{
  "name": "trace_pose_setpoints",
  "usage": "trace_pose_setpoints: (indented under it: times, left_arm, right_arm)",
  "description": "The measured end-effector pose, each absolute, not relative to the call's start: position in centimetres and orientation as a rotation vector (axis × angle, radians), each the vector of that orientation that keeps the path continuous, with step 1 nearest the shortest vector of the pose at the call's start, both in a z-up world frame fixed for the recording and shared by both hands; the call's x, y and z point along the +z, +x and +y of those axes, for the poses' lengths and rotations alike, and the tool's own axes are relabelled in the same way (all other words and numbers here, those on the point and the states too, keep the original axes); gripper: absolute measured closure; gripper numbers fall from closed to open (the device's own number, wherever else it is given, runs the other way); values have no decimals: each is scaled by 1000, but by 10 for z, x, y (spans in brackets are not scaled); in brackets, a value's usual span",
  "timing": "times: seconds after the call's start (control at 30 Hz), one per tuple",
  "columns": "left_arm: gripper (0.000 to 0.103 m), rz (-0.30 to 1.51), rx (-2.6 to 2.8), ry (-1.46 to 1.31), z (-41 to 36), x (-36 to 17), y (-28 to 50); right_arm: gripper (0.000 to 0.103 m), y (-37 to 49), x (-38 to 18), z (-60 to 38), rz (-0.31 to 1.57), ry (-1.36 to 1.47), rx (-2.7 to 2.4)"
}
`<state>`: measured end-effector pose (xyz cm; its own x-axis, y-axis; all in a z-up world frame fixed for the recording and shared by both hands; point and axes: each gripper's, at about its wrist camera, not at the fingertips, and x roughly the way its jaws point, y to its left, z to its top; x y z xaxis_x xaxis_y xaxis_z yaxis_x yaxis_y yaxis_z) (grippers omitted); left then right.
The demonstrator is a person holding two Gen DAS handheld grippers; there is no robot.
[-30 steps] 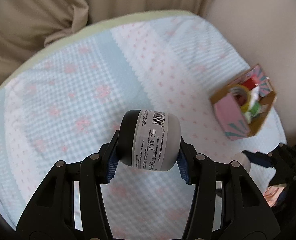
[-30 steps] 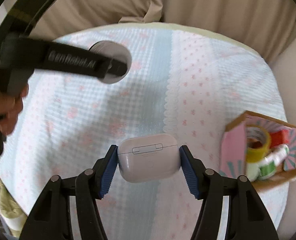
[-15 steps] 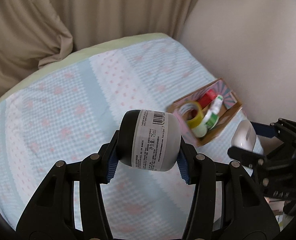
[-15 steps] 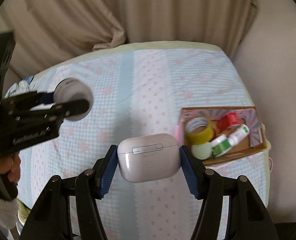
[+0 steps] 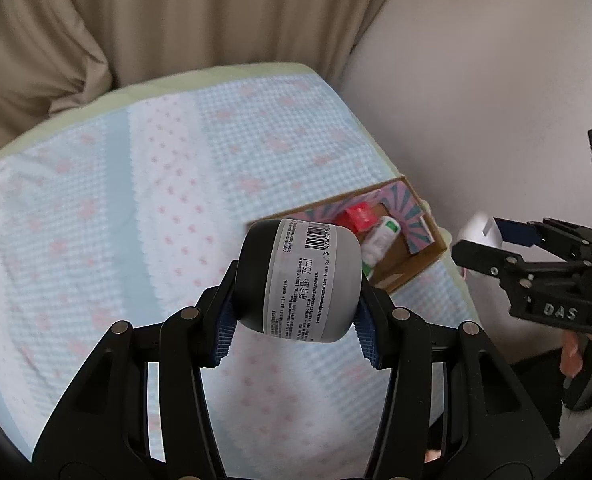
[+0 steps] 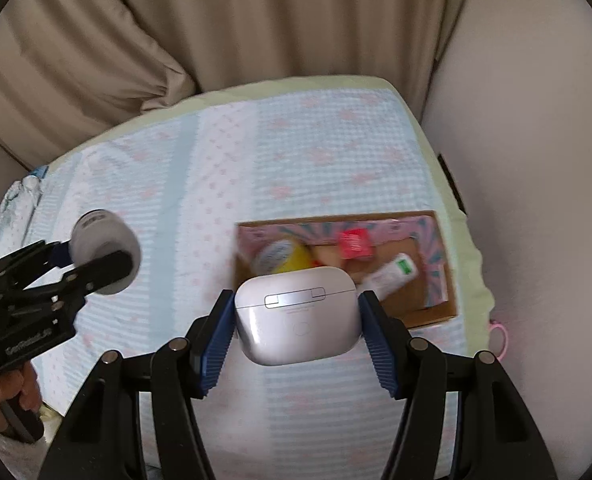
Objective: Organize rigid objects
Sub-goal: 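Carry black-capped jar and earbud case over the cardboard box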
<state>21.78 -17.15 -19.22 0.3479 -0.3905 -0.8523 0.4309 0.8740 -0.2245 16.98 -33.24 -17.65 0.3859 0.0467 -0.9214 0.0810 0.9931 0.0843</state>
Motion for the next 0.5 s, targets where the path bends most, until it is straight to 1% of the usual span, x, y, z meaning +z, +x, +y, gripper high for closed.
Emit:
trace_pose_setpoints:
  times: [0.3, 0.5]
  left_arm:
    - [56, 1195, -510, 54, -253, -249, 228]
    - [56, 1261, -528, 112, -301, -290, 237]
  right_arm:
    - [46, 186, -240, -421, 1271, 180, -28]
    - [46, 194, -287, -458, 1330, 193, -15]
